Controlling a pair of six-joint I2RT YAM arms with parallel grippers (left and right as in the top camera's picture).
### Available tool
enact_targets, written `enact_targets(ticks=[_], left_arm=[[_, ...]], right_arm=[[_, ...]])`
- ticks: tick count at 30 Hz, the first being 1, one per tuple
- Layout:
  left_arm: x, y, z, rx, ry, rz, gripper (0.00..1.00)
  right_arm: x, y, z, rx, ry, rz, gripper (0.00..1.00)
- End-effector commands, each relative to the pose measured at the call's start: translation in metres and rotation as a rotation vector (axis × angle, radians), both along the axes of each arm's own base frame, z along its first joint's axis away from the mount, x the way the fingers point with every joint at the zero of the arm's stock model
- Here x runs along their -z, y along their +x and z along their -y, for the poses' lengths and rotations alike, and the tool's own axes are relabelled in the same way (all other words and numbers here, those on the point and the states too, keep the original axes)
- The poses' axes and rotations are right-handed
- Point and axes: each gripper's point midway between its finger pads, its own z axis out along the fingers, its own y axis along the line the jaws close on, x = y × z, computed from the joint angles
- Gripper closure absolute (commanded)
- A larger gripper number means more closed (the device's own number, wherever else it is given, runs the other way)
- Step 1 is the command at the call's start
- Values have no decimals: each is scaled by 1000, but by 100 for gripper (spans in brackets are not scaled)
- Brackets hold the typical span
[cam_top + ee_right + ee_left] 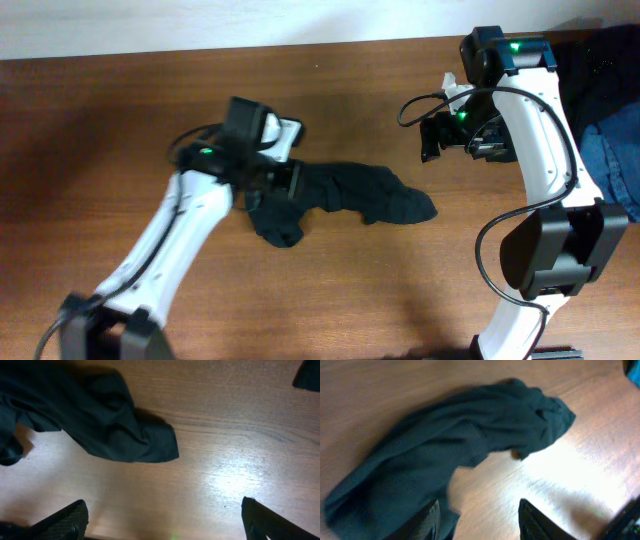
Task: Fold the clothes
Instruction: 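Grasp the left end of the black garment with the left gripper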
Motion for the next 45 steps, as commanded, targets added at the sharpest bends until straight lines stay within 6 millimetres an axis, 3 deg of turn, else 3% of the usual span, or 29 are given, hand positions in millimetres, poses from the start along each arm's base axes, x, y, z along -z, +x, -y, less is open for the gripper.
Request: enact_targets(ticks=[1,4,10,16,18,20,33,38,45], left_arm=[[7,0,36,81,20,58,48],[20,12,48,66,157,171,44],[46,24,61,-9,372,313,41],[79,30,57,-130,392,250,41],[90,34,55,-160,391,231,34],[97,38,53,-196,383,216,34],[96,47,53,-285,329,206,35],[96,47,53,-287,324,205,57],[99,44,52,-281,333,193,50]], right_arm=[[-13,-1,-1,-17,17,38,8],[-13,-1,-1,-25,15,40,1],[-12,-2,0,-24,9,37,0],[-12,-2,0,-27,10,37,1],[-12,-2,0,-27,10,37,1],[-12,-2,0,-27,10,38,1],[-12,-2,0,-27,10,36,1],[-12,-5,0,-27,10,26,1],[-13,-5,-2,-28,18,26,1]])
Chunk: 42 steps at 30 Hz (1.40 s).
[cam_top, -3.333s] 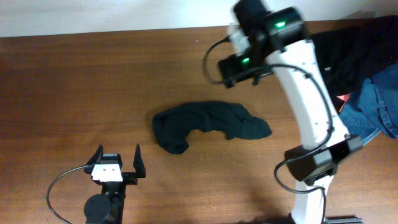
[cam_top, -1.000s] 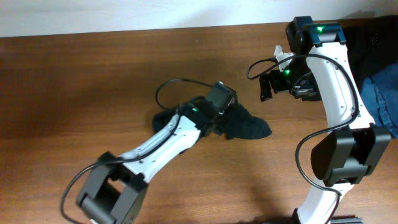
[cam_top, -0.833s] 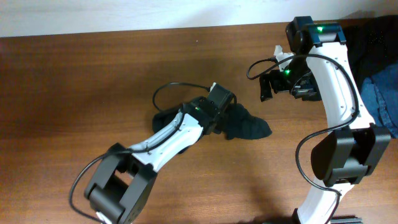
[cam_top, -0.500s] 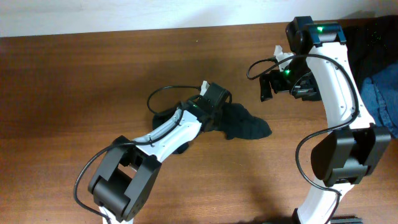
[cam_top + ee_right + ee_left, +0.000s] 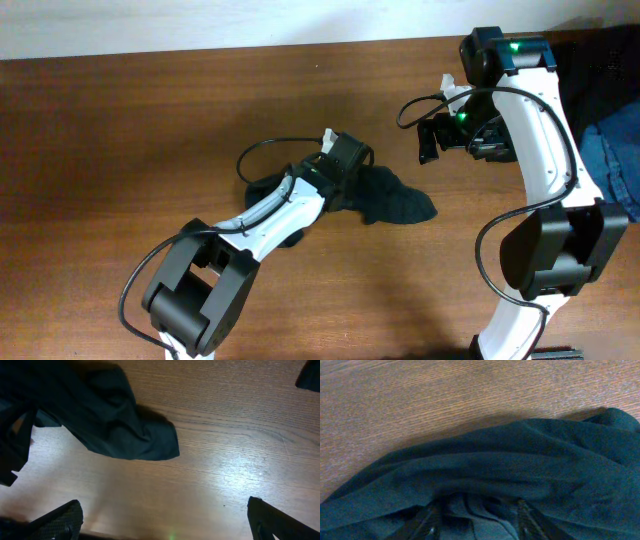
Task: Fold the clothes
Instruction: 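Grasp the left end of the black garment with the left gripper, then lower the right gripper and grasp the garment's right side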
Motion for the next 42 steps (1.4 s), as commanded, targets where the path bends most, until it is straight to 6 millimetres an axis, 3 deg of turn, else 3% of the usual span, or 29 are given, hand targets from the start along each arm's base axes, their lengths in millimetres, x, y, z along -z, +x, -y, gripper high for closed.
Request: enact_targets(ticks=[1,8,16,17,20,24,26,32,42], left_arm=[[-2,4,1,-11,-2,7,50],[27,-1,-3,-10,40,-43,50],[30,-2,-5,-11,48,-52,50],[30,-2,-5,-12,48,-52,54],[30,-2,-5,-12,46,-49,76],[26,2,-2,-12,35,-35,89],[22,6,0,-14,26,-25,99],[-16,18,-2,-35,2,7,99],[-77,24,-47,-119,-18,41,99]], right_arm=[[-12,-2,-1,-6,15,34,1],[-12,-2,-1,-6,15,34,1],[-12,-2,-2,-6,18,34,1],[-12,-2,-2,-6,18,34,1],[-12,-2,-2,-6,18,34,1],[-12,-2,-2,-6,18,35,1],[-12,-2,-2,-6,18,35,1],[-12,-2,-2,-6,18,35,1],[-12,-2,-2,-6,18,35,1]])
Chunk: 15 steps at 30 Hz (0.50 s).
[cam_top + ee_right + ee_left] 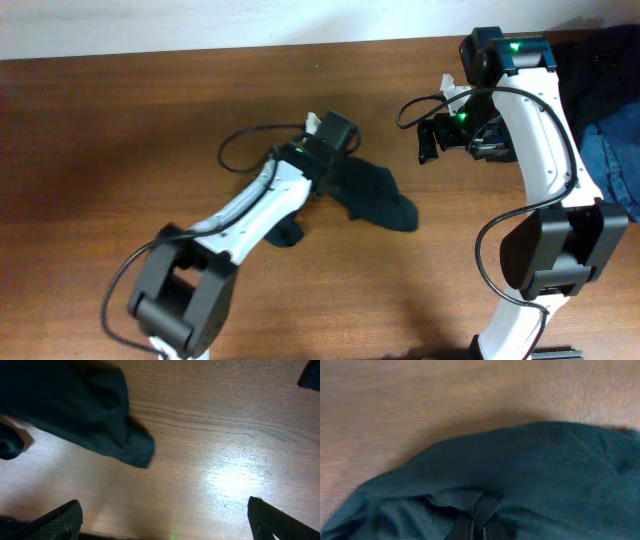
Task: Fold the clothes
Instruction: 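Lower the right gripper and grasp the garment's right side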
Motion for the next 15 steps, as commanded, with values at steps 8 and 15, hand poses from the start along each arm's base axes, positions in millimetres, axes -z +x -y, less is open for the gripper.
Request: enact_targets(ticks=[8,15], left_arm=[[-71,9,-41,-84,-53,99,99],[-72,1,-45,-73,-33,76,99]], right_arm=[[-13,-2,-5,-7,34,36,1],[-14,-13,-28,-95,174,3,1]])
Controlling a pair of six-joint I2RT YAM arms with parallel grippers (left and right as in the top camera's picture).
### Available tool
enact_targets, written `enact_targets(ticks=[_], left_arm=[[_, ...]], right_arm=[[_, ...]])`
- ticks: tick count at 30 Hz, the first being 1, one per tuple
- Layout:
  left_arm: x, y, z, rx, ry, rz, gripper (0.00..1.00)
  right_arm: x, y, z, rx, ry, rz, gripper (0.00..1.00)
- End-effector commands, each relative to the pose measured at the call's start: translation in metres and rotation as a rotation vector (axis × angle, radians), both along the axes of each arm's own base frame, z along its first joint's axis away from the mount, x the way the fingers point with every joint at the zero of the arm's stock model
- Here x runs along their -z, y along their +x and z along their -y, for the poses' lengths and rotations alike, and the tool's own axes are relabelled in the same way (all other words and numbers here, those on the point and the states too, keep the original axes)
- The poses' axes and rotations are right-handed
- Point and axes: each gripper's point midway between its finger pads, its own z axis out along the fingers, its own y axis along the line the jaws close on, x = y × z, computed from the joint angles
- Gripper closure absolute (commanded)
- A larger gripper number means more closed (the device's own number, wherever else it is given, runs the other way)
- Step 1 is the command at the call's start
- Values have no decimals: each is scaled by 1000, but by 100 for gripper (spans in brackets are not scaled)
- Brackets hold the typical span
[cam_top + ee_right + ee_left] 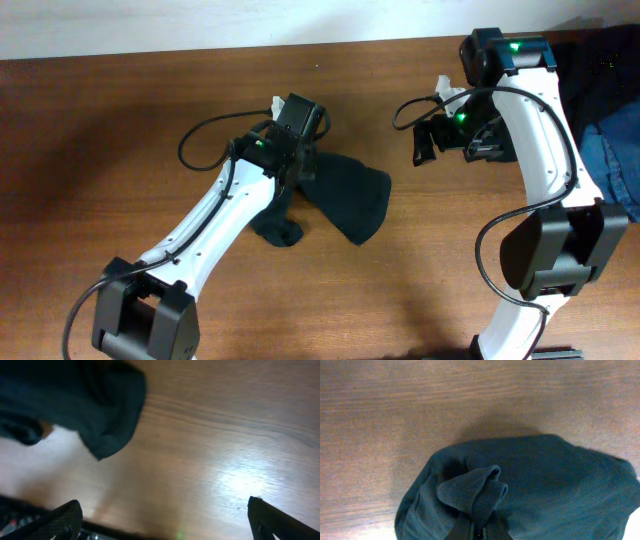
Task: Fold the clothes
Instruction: 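Lower the right gripper and grasp the garment's right side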
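A dark teal garment (345, 197) lies bunched in the middle of the brown table (120, 130). My left gripper (300, 168) is shut on a fold of the garment (475, 492), with the cloth hanging down and to the right of it. Off to the right of the garment, above the table, my right gripper (432, 140) is open, with bare wood between its fingers (60, 520). In the right wrist view the garment's end (95, 410) shows at upper left.
More clothes are piled at the table's right edge: a dark piece (600, 60) and a blue denim one (615, 150). The left arm's black cable (205, 140) loops over the table to the left of the garment.
My left gripper has moved left with the cloth in it. The garment's right end has been drawn in toward the middle and now hangs as a broad flap. The right arm stays in place.
The garment first lay stretched out, with my left gripper open at its left end. Then that gripper was open over the right part of the cloth. Then it was shut on a fold there, and now it holds that fold further left.
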Motion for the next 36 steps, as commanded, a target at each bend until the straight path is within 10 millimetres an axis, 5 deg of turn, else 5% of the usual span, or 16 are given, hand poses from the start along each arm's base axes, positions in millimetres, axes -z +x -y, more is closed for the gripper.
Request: enact_targets(ticks=[1,5,10,19,29,36], left_arm=[[-22,1,0,12,-8,42,99],[-34,-3,0,17,-30,59,90],[-35,-7,1,26,-42,47,40],[-28,-13,7,49,-66,6,37],[15,-8,15,11,-70,-85,33],[16,-1,19,13,-82,-65,34]], right_arm=[[-12,-8,-14,-55,89,19,1],[-18,-12,-29,-113,188,23,1],[-23,-19,-58,-206,321,31,1],[0,-21,-85,-302,290,39,1],[37,-22,-102,-310,288,35,0],[68,-17,-127,-334,292,86,24]])
